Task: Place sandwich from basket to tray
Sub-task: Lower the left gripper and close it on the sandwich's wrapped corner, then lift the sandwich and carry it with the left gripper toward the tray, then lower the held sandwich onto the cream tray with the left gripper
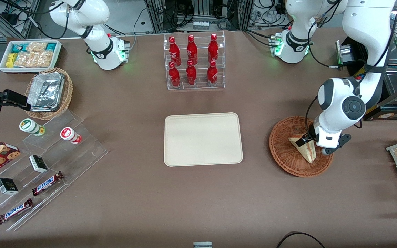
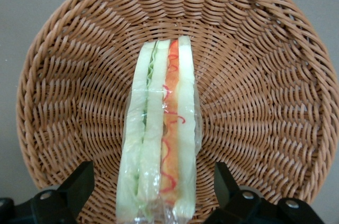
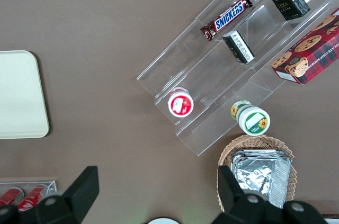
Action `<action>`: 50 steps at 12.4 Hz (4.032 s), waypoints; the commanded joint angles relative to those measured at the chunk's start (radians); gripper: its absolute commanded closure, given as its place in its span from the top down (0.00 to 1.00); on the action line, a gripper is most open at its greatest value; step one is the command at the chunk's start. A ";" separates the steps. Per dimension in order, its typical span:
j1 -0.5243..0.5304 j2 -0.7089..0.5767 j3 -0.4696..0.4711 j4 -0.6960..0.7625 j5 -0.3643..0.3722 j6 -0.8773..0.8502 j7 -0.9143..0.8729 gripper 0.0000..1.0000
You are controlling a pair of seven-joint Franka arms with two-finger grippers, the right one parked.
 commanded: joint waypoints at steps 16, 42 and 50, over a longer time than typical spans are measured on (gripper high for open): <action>-0.033 0.014 -0.030 0.352 0.019 -0.444 0.081 0.00; -0.665 0.605 -0.049 1.007 0.000 -0.386 -0.316 0.00; -0.703 0.611 -0.044 1.054 0.003 -0.544 -0.408 0.00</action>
